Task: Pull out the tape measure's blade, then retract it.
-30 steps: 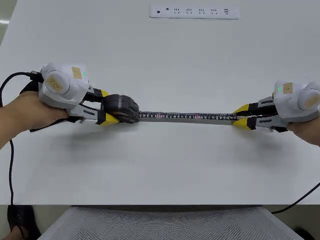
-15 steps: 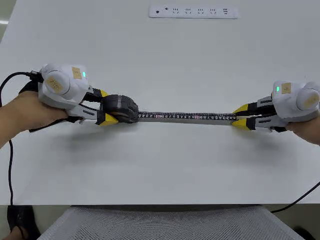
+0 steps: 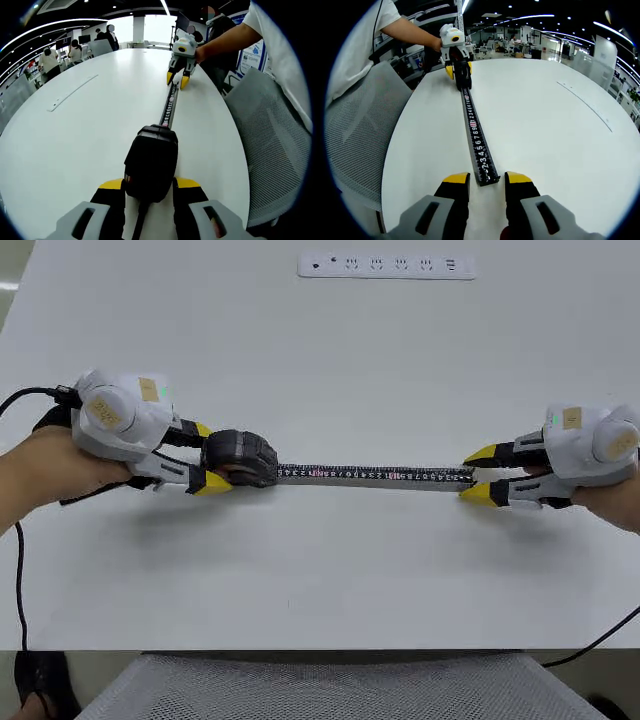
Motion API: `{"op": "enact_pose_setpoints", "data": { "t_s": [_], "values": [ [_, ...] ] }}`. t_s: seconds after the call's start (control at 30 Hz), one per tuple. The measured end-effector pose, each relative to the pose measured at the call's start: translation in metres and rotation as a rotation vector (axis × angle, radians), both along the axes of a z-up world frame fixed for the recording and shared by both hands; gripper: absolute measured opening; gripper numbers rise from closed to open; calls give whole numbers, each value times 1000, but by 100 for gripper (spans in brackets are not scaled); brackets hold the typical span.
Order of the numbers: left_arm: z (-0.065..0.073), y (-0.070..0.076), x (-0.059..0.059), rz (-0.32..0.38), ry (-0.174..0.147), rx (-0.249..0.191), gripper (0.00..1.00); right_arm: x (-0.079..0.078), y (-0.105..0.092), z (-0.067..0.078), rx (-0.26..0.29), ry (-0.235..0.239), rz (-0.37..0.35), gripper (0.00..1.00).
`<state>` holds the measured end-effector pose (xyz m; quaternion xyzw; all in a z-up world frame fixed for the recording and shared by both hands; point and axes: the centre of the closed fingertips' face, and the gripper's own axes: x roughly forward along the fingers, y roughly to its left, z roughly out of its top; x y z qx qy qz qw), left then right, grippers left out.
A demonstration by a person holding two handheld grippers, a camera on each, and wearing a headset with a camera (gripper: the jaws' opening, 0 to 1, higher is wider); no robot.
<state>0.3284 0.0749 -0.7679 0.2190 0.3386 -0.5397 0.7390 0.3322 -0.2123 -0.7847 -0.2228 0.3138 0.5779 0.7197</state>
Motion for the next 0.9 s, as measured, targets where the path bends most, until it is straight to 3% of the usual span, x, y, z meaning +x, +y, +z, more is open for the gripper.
{"op": "enact_pose_setpoints", "data": {
  "t_s": [0.33, 0.73, 0.9],
  "values": [
    [5, -2, 2, 9, -2, -16, 37, 2, 4, 5, 16, -7, -20, 26],
    [14, 2, 4, 70, -9, -53, 46, -1, 9, 21, 68, 0, -126, 38],
    [24, 3, 2, 102, -24, -79, 52, -2, 9, 31, 81, -6, -172, 42]
  ]
}}
